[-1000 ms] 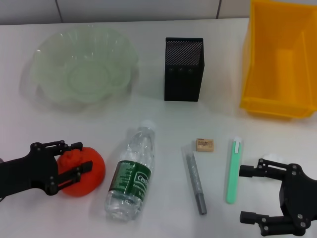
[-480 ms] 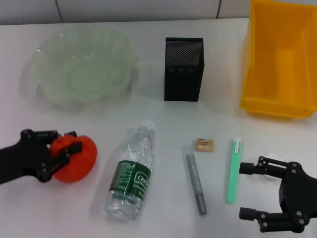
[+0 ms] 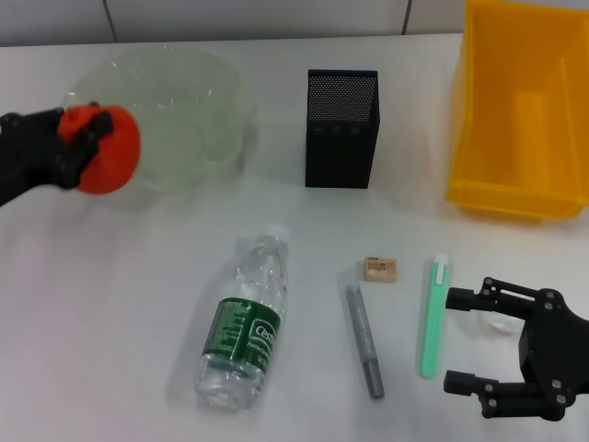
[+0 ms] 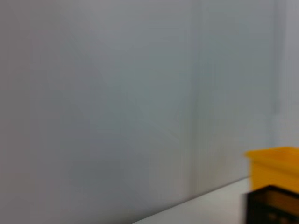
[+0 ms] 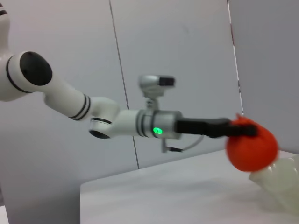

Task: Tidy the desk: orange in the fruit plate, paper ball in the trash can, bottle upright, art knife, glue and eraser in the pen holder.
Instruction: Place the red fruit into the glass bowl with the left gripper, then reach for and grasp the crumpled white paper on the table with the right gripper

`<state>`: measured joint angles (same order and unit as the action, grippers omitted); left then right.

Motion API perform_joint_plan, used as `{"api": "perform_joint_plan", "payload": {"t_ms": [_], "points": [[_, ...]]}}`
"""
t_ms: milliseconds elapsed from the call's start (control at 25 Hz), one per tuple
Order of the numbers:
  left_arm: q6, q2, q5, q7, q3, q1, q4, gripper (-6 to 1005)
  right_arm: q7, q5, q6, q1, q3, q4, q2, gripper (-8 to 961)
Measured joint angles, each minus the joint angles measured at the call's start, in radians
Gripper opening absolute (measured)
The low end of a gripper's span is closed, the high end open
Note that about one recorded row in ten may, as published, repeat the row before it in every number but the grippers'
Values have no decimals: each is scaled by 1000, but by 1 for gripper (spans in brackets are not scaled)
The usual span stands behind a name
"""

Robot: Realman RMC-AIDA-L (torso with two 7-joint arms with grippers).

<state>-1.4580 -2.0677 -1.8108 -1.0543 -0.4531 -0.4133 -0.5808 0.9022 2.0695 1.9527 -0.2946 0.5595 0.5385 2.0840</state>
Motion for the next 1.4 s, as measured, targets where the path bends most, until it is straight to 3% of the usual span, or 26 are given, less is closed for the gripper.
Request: {"api": "perform_joint_plan", "payload": {"t_ms": [40,80,160,360,680,800,840,880,920,960,1000,1040,1120,1160,1200,1240,1280,1360,1400], "points": [[111,-1,5,-5,1,-47,46,139,0,-5,-2,-1,0,-7,0,838],[111,-1,5,-5,1,-47,46,145,0,-5,-2,-1,0,-7,0,838],[245,-4,39,9,0,-100,114,157,4,-13,-5,-3,0,-14,0,838],[332,-5,87,53,-5,-148,175,187,5,-15,-5,-4,0,-20,0,838],[319,-4,90,43,-51,-155,157,558,62,-24,-7,-11,-7,-12,-1,838],[243,-1,89,40,-55,-126,132,667,133,-81,-4,-8,-37,27,-2,837],[133,5,78,31,-84,-92,104,692,240,-119,0,-3,-44,111,-2,837],[133,5,78,31,-84,-92,104,716,240,-119,0,-3,-44,111,-2,837],[93,8,76,27,-108,-78,92,740,314,-125,1,-3,-39,169,0,836],[-9,11,71,18,-194,-36,58,764,497,-123,-12,-15,-8,318,2,836],[-9,11,71,18,-194,-36,58,789,497,-123,-12,-15,-8,318,2,836],[-84,10,70,18,-274,2,23,813,651,-97,-26,-30,49,449,2,835],[-113,7,70,20,-305,21,7,813,723,-73,-29,-38,88,524,2,835],[-168,0,70,27,-359,60,-24,813,871,-11,-30,-54,172,679,2,834],[-168,0,70,27,-359,60,-24,813,871,-11,-30,-54,172,679,2,834],[-175,0,71,28,-367,69,-28,813,1017,61,-25,-66,261,825,3,834],[-182,-1,73,30,-373,77,-30,813,1017,61,-25,-66,261,825,3,834],[-183,-1,78,45,-372,87,-15,813,1202,201,-3,-100,386,996,4,833],[-183,-1,78,45,-372,87,-15,813,1202,201,-3,-100,386,996,4,833]]}}
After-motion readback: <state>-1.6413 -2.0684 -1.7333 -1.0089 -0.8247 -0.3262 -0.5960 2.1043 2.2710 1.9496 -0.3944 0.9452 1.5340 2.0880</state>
